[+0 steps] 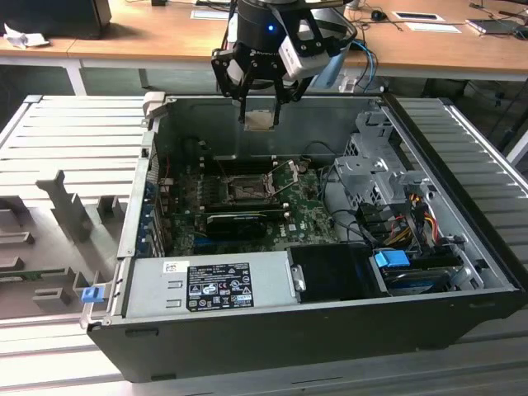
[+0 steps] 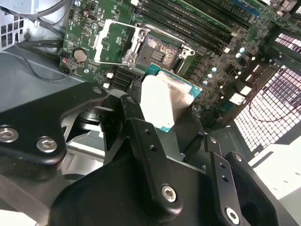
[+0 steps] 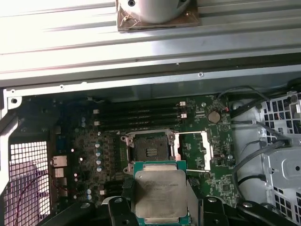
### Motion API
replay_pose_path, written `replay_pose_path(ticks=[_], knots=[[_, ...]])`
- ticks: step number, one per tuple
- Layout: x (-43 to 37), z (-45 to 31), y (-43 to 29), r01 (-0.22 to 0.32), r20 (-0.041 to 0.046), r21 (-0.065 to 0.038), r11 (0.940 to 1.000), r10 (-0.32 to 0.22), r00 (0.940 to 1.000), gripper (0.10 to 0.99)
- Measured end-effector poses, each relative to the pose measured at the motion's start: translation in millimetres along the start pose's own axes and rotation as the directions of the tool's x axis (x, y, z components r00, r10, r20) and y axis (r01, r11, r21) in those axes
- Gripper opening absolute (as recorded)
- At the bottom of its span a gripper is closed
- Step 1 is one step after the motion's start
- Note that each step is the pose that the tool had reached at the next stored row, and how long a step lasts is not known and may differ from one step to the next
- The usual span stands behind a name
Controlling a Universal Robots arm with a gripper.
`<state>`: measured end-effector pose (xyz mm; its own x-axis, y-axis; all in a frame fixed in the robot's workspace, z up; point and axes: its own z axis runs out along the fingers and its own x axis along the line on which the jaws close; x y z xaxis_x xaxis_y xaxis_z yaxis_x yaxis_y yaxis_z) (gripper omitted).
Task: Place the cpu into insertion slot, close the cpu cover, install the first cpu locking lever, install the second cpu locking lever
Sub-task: 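Place the cpu into insertion slot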
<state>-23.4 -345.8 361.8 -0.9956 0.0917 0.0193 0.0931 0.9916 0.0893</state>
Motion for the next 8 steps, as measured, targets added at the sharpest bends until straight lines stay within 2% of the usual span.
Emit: replay_pose_path(ticks=[8], knots=[[0.0,0.0,0.0,-0.014,0.0012,0.0,0.9999,0.014,0.9999,0.525]])
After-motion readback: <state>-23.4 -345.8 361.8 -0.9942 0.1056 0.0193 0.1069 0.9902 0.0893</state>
